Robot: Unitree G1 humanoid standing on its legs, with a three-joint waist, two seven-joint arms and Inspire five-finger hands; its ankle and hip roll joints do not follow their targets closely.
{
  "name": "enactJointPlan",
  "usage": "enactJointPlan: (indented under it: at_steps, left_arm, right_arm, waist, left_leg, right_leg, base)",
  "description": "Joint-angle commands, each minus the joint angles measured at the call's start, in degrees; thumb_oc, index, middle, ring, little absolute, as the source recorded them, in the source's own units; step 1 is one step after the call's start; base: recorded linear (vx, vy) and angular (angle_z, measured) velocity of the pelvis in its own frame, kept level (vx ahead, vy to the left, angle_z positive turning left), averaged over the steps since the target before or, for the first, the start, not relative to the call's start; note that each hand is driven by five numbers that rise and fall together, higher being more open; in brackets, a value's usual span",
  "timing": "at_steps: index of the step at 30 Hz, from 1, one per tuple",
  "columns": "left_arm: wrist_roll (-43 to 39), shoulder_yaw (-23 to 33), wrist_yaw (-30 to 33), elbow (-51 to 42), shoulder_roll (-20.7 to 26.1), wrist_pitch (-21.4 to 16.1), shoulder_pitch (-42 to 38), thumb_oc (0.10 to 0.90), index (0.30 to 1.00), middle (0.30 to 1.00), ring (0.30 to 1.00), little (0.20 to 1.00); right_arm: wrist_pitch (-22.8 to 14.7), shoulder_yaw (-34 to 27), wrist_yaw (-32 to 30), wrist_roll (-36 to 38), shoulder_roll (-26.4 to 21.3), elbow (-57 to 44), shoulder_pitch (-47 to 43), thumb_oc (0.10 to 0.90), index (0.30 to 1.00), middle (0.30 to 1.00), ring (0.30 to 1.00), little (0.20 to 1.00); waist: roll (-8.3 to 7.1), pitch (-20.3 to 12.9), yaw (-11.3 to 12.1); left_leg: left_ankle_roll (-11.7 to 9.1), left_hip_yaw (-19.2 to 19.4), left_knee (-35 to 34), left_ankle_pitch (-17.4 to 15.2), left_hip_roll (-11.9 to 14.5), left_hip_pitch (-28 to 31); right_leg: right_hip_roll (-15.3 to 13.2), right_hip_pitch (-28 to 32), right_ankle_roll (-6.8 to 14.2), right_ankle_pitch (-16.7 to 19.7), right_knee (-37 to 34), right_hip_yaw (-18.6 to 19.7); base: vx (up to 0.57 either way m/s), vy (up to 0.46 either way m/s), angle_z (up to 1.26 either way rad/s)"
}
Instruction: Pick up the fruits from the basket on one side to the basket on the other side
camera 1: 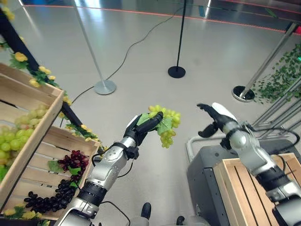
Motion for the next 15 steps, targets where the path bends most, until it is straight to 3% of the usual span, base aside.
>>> enactJointPlan:
  at_steps: [1,5,8,11,12,15]
  left_arm:
    - [-6.3,2.3,-3.3,-6.6,0.2,-11.2,-8.5,0.4,0.3,0.3,0.3,0.3]
    - [-4.6,3.6,-0.3,-12.9,1.1,-10.5,-5.8,0.4,0.3,0.3,0.3,0.3]
    - [-4.7,5.2,-0.6,-16.1,2.4,-10.3,-4.2,0.4,0.3,0.3,0.3,0.3]
    - [-5.3,6.0,-2.1,-16.8,3.0,-10.8,-4.3,0.4,0.3,0.3,0.3,0.3]
    - [-5.2,6.0,-2.8,-16.8,2.4,-11.1,-5.0,0.4,0.3,0.3,0.3,0.3]
    - [-5.3,6.4,-3.3,-17.0,1.7,-11.0,-6.2,0.4,0.3,0.3,0.3,0.3]
  right_arm:
    - [-6.1,-2.4,-6.5,0.8,-1.3,1.8,-5.4,0.8,0.9,0.9,0.9,0.9]
    - [-6.0,-2.1,-2.3,1.4,-1.3,-0.2,-3.6,0.8,0.9,0.9,0.9,0.9]
    - [-6.6,-3.0,-1.6,1.6,-2.1,-1.7,-0.6,0.8,0.9,0.9,0.9,0.9]
    - [-6.4,-4.3,-2.2,2.2,-2.4,-1.6,1.7,0.8,0.9,0.9,0.9,0.9]
    - [-6.8,-5.4,-2.7,2.1,-2.1,-0.6,3.1,0.8,0.9,0.9,0.9,0.9]
    - [-7.6,-5.4,-3.7,1.6,-1.3,1.5,3.9,0.8,0.9,0.9,0.9,0.9]
  waist:
    - [-1.19,-5.0,0.7]
    - [-2.03,-6.1,2.5]
    - [-2.65,-5.9,3.3]
    - [-3.24,-4.9,3.2]
    - [-3.64,-4.7,2.4]
    - [-2.88,-4.8,1.9]
  left_leg:
    - [1.4,0.1,1.0,-5.7,-2.6,3.4]
    - [-0.9,2.0,3.5,-5.4,-0.1,1.6]
    - [-1.6,3.6,6.6,-5.6,0.7,-0.4]
    - [-2.1,9.5,12.8,-8.0,0.3,-2.4]
    - [-2.3,13.7,16.0,-9.7,0.3,-3.5]
    - [-2.2,15.1,12.8,-9.3,0.2,-2.4]
  right_leg:
    - [1.4,1.7,0.1,10.8,-13.6,5.2]
    - [0.1,6.7,-0.2,11.3,-19.8,2.7]
    - [0.1,8.3,-1.1,10.9,-20.8,1.2]
    - [-0.6,10.4,-1.9,10.2,-21.6,-2.4]
    - [-1.4,11.0,-1.9,10.3,-22.0,-4.8]
    - [-1.4,11.2,-1.8,10.1,-22.3,-7.1]
  base:
    - [0.08,-0.252,1.04]
    - [0.1,-0.306,1.12]
    - [0.07,-0.186,0.37]
    - [0.03,-0.098,0.38]
    - [-0.03,-0.031,0.73]
    - [0.0,0.026,0.79]
